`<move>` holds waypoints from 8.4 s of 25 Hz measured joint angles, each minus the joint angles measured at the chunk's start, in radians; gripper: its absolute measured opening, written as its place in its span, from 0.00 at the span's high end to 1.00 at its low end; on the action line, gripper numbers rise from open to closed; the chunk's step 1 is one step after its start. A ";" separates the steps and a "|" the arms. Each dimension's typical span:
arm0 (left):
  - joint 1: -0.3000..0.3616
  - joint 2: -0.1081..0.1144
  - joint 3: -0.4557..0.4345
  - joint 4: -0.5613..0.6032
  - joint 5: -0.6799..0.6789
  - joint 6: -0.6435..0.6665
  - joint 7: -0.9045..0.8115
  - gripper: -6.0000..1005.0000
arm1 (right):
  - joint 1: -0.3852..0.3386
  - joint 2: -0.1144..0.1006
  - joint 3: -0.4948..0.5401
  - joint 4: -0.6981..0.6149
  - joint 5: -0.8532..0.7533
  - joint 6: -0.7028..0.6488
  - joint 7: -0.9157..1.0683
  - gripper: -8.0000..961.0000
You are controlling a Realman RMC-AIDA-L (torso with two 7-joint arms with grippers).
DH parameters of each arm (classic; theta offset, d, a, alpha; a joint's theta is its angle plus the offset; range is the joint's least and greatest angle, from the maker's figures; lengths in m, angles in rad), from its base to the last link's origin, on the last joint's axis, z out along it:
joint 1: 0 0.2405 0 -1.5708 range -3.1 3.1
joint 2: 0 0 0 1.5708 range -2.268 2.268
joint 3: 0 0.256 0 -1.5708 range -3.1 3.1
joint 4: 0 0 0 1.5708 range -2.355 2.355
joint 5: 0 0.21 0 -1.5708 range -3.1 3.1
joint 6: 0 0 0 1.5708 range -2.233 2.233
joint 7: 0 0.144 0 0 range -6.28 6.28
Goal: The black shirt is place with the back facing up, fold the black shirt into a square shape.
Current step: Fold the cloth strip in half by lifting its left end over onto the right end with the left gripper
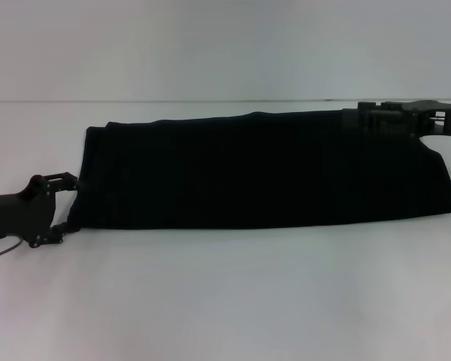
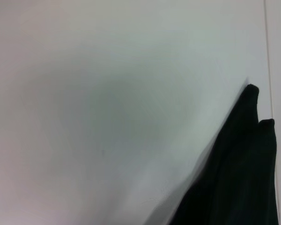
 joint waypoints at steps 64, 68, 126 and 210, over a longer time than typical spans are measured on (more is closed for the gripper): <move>0.021 0.039 0.020 0.042 -0.020 0.253 0.225 0.24 | -0.009 -0.006 0.017 0.000 0.040 0.000 0.001 0.27; 0.031 0.034 0.021 0.034 -0.017 0.250 0.228 0.24 | -0.012 -0.005 0.030 0.001 0.040 0.000 0.001 0.27; -0.016 0.023 0.111 -0.005 -0.020 0.062 0.277 0.24 | -0.014 -0.002 0.040 0.001 0.047 -0.007 0.004 0.27; 0.081 0.053 0.215 0.336 0.058 0.102 0.657 0.91 | 0.006 0.070 0.041 0.014 0.114 0.171 -0.014 0.27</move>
